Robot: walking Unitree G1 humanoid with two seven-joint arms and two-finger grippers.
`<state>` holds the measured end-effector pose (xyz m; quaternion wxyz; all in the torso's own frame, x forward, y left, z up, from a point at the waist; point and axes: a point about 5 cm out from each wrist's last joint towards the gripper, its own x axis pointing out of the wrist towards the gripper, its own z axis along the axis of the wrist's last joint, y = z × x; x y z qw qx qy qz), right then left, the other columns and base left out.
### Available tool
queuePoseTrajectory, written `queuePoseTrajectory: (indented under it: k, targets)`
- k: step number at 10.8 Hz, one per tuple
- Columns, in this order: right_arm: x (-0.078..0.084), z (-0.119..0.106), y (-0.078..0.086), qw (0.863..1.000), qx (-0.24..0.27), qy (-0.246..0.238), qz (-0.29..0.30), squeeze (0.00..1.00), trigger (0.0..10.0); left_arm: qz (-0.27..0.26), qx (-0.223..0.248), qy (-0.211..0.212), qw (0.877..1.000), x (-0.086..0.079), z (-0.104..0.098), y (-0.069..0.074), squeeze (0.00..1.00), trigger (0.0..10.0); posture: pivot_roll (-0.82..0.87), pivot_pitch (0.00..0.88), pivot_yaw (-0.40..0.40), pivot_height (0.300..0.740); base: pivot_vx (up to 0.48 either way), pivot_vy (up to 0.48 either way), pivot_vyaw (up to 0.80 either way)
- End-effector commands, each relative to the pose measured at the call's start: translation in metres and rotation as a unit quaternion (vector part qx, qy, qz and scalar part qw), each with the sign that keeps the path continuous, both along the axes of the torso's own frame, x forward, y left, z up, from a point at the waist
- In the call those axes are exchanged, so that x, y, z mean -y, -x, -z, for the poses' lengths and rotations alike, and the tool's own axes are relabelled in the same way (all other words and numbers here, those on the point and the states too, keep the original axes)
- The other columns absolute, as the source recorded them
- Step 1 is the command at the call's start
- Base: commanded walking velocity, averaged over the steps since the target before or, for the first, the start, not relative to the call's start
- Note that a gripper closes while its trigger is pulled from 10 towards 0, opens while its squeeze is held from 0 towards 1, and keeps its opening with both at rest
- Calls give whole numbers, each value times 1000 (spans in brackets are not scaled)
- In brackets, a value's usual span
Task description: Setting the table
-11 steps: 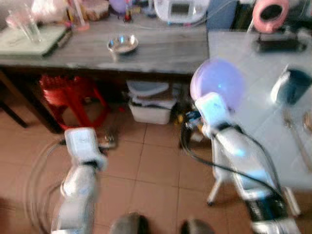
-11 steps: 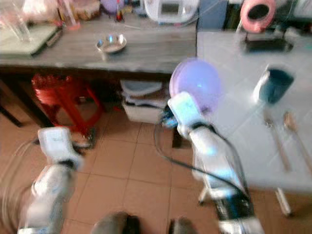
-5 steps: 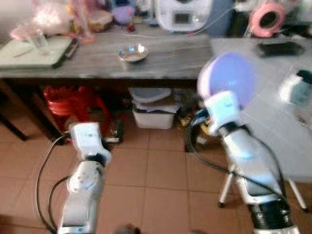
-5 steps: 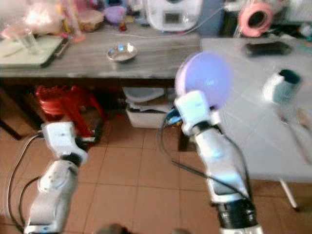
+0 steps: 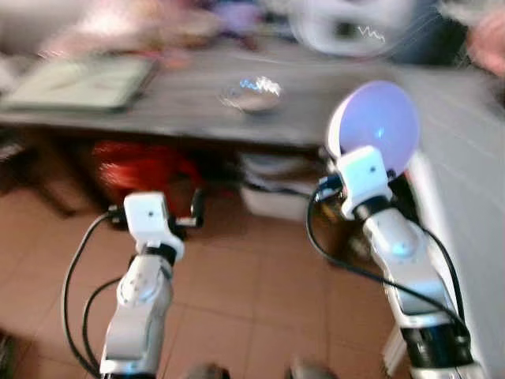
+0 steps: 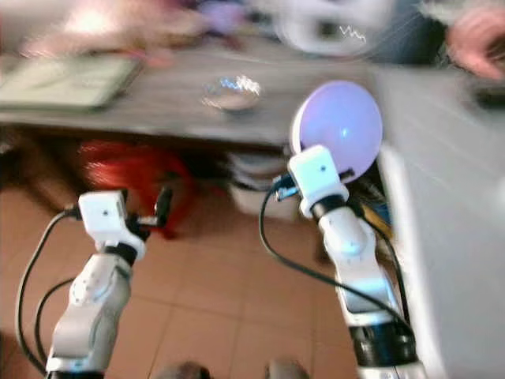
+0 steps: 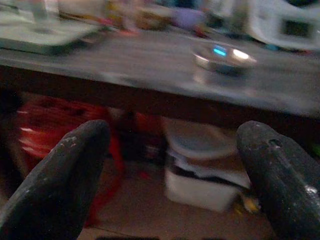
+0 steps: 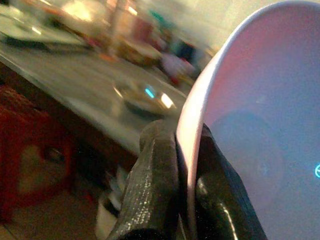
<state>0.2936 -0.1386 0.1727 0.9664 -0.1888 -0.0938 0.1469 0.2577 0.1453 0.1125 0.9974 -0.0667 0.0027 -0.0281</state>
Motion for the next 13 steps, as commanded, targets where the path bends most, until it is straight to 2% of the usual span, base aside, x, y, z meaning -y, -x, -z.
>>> queuePoseTrajectory:
  k: [1, 6, 11, 13]
  targets:
    - [-13, -8, 2, 999, 19, -6, -26, 0, 10000, -14, -3, -8, 1000, -10, 1, 0, 0, 10000, -13, 55, 53, 740, 480, 0, 0]
    - [-15, -9, -2, 999, 25, -6, -23, 0, 10000, -7, 6, -13, 1000, -6, -2, -2, 0, 10000, -14, 49, 53, 740, 470, 0, 0]
    - [-14, -1, -11, 1000, 8, 29, 11, 0, 10000, -5, 4, -11, 1000, -4, -1, -3, 0, 10000, -13, 49, 52, 740, 480, 0, 0]
    - [-17, -3, -18, 1000, -8, 13, -12, 0, 10000, -36, -2, -12, 999, -12, 1, -2, 0, 10000, -9, 52, 51, 740, 122, 0, 0]
